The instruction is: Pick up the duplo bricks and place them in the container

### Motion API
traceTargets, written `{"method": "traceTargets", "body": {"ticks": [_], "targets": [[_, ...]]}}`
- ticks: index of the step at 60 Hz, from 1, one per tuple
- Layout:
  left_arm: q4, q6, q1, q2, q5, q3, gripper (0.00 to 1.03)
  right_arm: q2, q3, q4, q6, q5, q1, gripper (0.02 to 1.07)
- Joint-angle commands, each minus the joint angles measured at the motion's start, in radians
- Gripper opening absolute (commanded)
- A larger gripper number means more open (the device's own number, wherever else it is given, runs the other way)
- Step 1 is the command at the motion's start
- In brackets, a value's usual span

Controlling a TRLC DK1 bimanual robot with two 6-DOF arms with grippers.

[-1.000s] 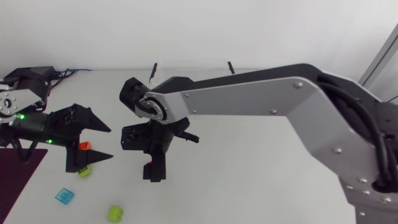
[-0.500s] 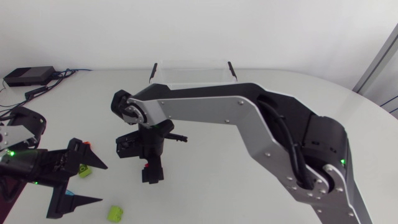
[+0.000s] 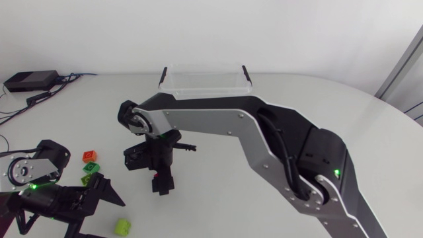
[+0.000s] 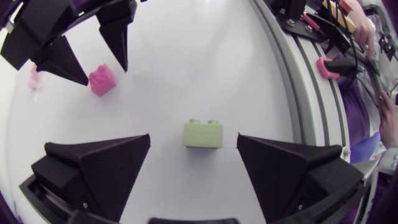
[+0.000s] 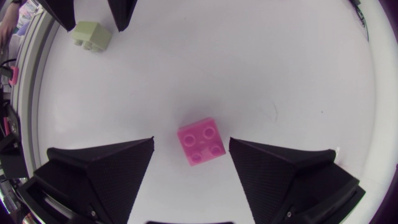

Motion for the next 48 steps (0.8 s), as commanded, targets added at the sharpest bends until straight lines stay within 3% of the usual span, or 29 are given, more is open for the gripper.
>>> {"method": "traceTargets", "body": {"ticks": [1, 13, 24, 35, 37, 39, 48], "targets": [[0.013, 0.033, -0.012, 0.030, 0.005, -0.031, 0.96, 0.036, 0.020, -0.024, -0.031, 0.006, 0.000, 0.73], [0.093, -0.017, -0.044, 0.077, 0.008, -0.038, 0.93, 0.038, 0.014, -0.019, -0.023, -0.001, -0.002, 0.24], [0.140, -0.037, -0.054, 0.113, 0.008, -0.038, 0.87, -0.019, -0.040, 0.004, -0.008, -0.008, -0.008, 0.23], [0.153, -0.049, -0.063, 0.122, 0.008, -0.035, 0.58, -0.143, -0.086, 0.013, 0.020, -0.008, -0.053, 0.23], [0.151, -0.060, -0.067, 0.122, 0.008, -0.031, 0.44, -0.186, -0.094, 0.013, 0.027, -0.008, -0.077, 0.23], [0.151, -0.068, -0.072, 0.117, 0.008, -0.028, 0.38, -0.211, -0.098, 0.013, 0.031, -0.009, -0.093, 0.23], [0.140, -0.088, -0.087, 0.097, 0.008, -0.012, 0.37, -0.305, -0.123, 0.035, 0.060, -0.029, -0.172, 0.23]]}}
